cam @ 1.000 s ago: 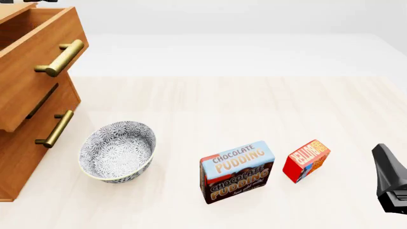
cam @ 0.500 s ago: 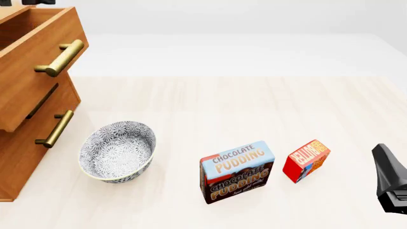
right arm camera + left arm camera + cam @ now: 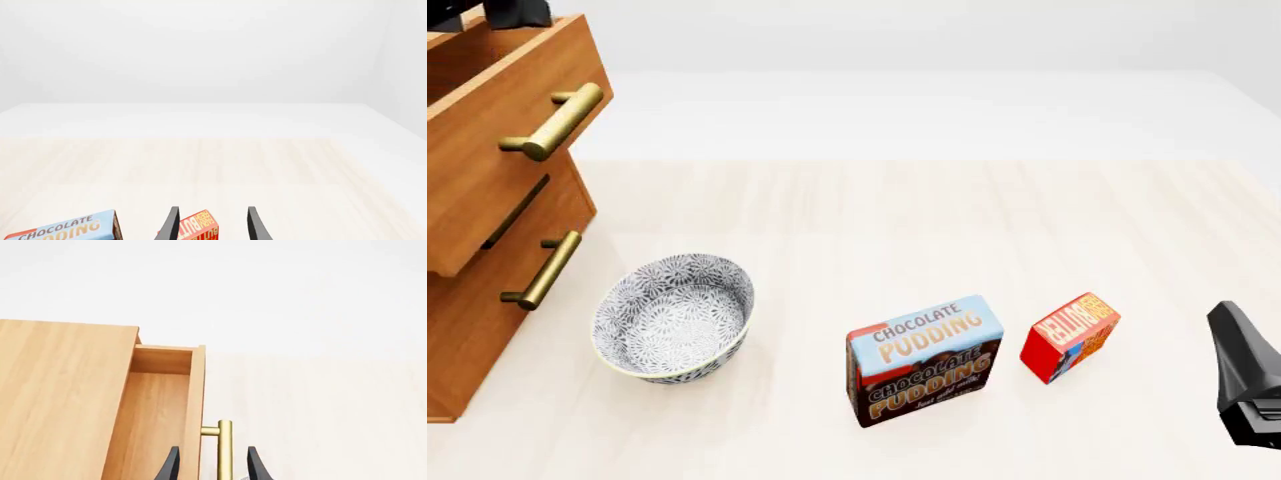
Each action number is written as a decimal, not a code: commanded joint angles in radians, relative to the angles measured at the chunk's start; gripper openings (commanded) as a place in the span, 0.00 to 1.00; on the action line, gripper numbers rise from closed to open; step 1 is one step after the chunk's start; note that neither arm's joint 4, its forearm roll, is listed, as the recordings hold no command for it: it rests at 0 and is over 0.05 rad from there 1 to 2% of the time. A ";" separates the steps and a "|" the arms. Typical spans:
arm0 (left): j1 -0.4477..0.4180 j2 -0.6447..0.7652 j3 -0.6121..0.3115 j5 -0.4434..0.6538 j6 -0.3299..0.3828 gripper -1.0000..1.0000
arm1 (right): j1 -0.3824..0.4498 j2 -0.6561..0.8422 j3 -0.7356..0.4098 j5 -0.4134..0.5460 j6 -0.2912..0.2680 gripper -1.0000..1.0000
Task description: Put the butter at the back in the top drawer of the cabinet and close it.
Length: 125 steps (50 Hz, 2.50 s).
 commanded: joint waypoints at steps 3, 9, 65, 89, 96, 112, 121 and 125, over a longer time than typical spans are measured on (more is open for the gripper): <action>0.001 0.025 0.022 -0.023 -0.003 1.00 | 0.000 0.000 0.000 0.000 0.000 1.00; -0.001 0.028 0.026 -0.027 -0.006 1.00 | 0.000 0.000 0.000 0.000 0.000 1.00; 0.017 0.099 0.046 -0.048 -0.015 1.00 | 0.000 0.000 0.000 0.000 0.000 1.00; 0.024 0.146 0.062 -0.064 -0.021 1.00 | 0.000 0.000 0.000 0.000 0.000 1.00; 0.023 0.149 0.070 -0.067 -0.021 1.00 | 0.000 0.000 0.000 0.000 0.000 1.00; 0.010 0.144 0.077 -0.061 -0.014 1.00 | 0.000 0.000 0.000 0.000 0.000 1.00; -0.002 0.153 0.087 -0.066 -0.008 1.00 | 0.000 0.000 0.000 0.000 0.000 1.00; -0.008 0.156 0.093 -0.070 -0.009 1.00 | 0.000 0.000 0.000 0.000 0.000 1.00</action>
